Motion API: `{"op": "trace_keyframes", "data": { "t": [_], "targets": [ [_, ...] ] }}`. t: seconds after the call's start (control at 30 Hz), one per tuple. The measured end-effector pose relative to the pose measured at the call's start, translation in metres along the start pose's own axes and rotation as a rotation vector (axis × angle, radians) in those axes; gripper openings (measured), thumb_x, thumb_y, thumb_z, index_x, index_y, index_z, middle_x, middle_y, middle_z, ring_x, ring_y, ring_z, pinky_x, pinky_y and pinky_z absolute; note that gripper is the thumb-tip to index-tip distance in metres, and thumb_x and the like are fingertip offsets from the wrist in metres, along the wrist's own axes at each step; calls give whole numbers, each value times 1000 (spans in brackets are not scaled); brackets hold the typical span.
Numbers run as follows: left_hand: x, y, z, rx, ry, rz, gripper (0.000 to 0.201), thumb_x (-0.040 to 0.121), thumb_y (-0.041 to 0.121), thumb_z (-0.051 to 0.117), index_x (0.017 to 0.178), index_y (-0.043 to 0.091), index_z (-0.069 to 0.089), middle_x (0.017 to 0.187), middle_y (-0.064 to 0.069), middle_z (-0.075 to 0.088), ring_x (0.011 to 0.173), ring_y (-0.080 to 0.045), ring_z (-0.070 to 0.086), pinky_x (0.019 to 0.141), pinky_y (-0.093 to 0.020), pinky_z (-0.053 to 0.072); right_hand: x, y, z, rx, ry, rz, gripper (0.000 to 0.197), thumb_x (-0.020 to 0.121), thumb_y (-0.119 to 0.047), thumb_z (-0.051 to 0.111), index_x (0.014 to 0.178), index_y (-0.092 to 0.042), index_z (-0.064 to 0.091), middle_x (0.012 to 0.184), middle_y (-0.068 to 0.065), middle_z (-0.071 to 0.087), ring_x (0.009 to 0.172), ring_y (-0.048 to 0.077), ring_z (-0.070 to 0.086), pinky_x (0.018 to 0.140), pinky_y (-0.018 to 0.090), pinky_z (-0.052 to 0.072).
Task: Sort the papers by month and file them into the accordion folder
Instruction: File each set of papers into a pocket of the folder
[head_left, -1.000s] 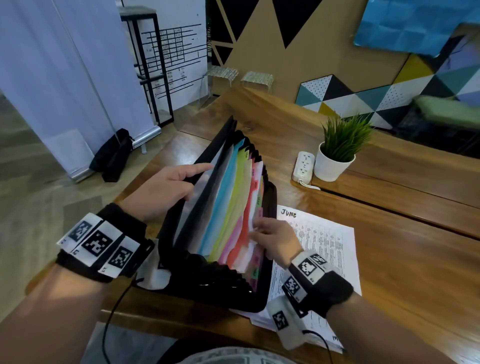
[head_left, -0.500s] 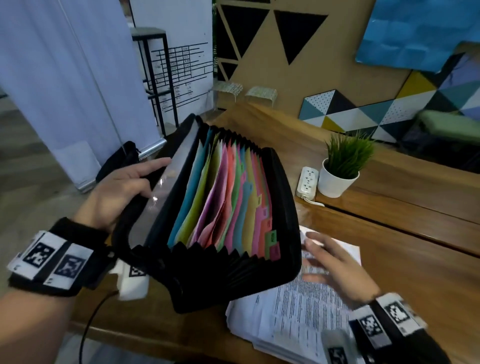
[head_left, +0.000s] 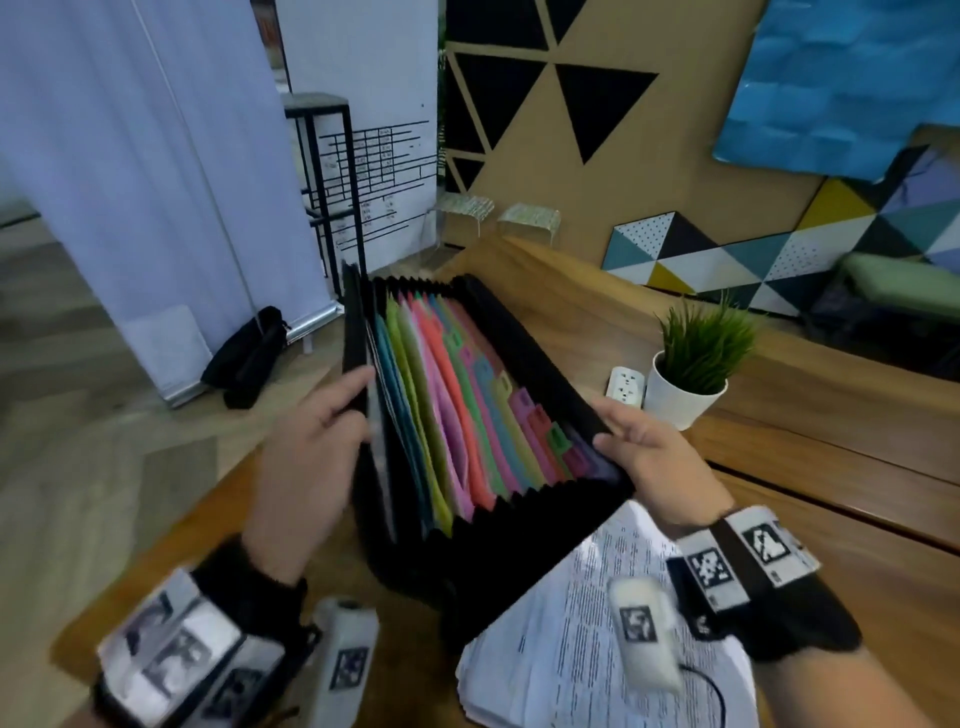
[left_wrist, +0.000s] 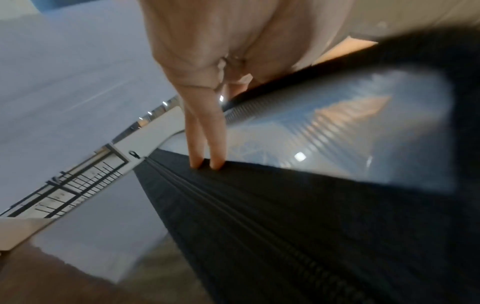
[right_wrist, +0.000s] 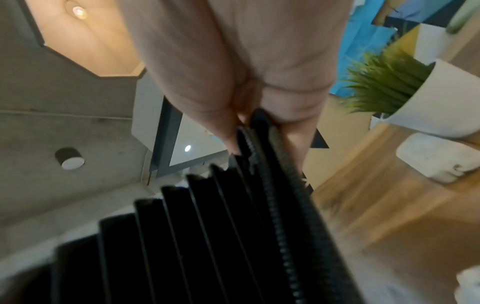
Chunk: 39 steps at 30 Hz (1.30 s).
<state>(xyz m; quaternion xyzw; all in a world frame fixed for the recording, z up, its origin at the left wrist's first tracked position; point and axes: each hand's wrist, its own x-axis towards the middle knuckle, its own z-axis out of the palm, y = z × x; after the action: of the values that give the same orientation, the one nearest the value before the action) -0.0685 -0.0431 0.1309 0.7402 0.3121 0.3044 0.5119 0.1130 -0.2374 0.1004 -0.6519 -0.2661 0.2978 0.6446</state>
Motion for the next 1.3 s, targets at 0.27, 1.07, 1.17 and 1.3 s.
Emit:
{"op": "trace_keyframes", "data": {
  "t": [0.27, 1.07, 1.17, 1.3],
  "targets": [
    [3, -16, -22, 593, -18, 519, 43, 87, 39, 38, 108, 20, 70, 115, 2, 46, 115, -17, 39, 95, -44, 36, 20, -1, -9, -189, -43, -34, 56, 92, 12, 37, 105, -32, 69, 114, 3, 67, 111, 22, 60, 103, 47, 40],
    [56, 28, -8, 1158, -843, 608, 65, 82, 42, 12, 111, 28, 68, 156, 13, 21, 145, -5, 3, 119, -40, -5, 6, -15, 12, -238, -128, -103, 58, 94, 9, 38, 105, -40, 68, 109, -6, 69, 107, 14, 62, 95, 33, 48],
    [60, 27, -9, 1196, -893, 600, 58, 91, 43, 17, 114, 27, 68, 156, 13, 19, 144, -4, 6, 119, -35, -4, 7, -12, 14, -258, -120, -106, 44, 94, 7, 40, 121, -22, 60, 117, 1, 66, 114, 17, 58, 102, 42, 42],
    [60, 24, -13, 1168, -891, 618, 50, 96, 41, 21, 119, 28, 64, 154, 12, 27, 138, 0, 24, 116, -25, 5, 7, -10, 11, -267, -106, -111, 52, 94, 7, 38, 115, -34, 63, 114, -1, 67, 111, 16, 60, 100, 42, 44]
  ]
}}
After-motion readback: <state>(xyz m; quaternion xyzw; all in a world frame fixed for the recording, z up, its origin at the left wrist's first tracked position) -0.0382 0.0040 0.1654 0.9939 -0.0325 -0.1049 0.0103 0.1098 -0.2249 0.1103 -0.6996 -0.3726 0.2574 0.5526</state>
